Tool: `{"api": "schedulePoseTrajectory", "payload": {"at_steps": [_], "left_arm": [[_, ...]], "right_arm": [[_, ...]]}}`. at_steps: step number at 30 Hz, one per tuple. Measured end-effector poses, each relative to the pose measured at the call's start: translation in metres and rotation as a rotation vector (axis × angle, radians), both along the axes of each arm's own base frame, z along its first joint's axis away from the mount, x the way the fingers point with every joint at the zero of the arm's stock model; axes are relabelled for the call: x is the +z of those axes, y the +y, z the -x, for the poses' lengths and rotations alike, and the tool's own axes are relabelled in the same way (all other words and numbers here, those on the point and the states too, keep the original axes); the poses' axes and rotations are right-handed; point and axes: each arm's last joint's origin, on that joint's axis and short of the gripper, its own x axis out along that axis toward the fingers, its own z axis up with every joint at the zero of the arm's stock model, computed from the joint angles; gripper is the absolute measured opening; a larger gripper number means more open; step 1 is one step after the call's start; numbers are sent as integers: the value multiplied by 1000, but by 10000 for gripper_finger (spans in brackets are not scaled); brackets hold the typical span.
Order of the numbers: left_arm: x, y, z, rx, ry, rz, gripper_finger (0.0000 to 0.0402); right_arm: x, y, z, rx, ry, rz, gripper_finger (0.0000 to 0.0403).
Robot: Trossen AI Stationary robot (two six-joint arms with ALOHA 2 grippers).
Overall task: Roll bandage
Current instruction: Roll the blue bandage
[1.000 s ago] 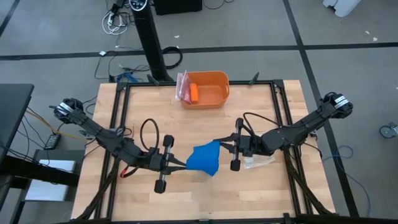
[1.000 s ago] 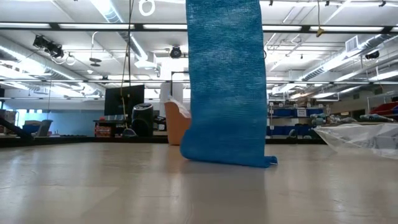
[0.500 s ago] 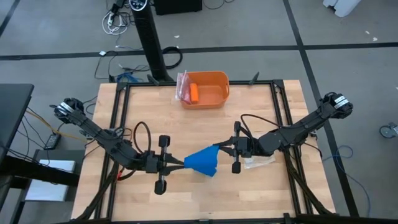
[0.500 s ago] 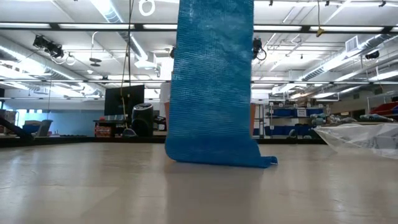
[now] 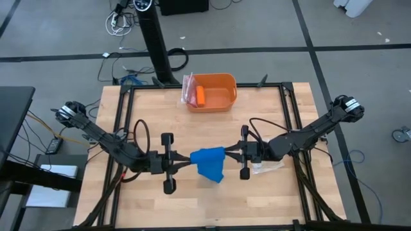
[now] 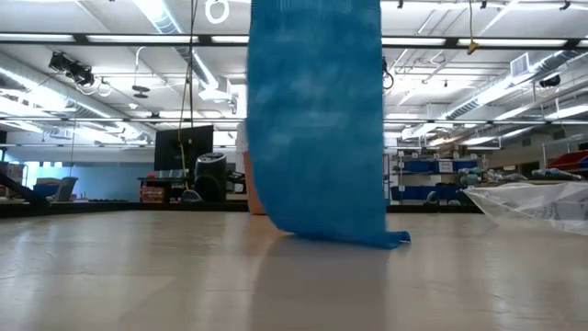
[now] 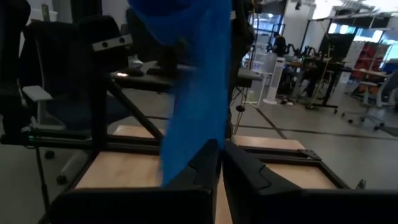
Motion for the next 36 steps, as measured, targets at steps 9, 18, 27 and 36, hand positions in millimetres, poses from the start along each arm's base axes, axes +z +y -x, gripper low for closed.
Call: {"api": "schedulePoseTrajectory", "payload": {"at_steps": [9,18,27,36], "left_arm": [[0,12,-7,27,3,0,8],[-8,15,-10,17,69,27,8],[-9,15,-11,19,78,23,8],[-7,24,-14,65,69,-14,8]], "right_arm": [[3,-9,-4,-34,-32,9,41],[-1,-13,-6,-51,2,-29,105],[-7,-5,1,-68,74,-17,202],[2,6,29,-64,123,30,261]]}}
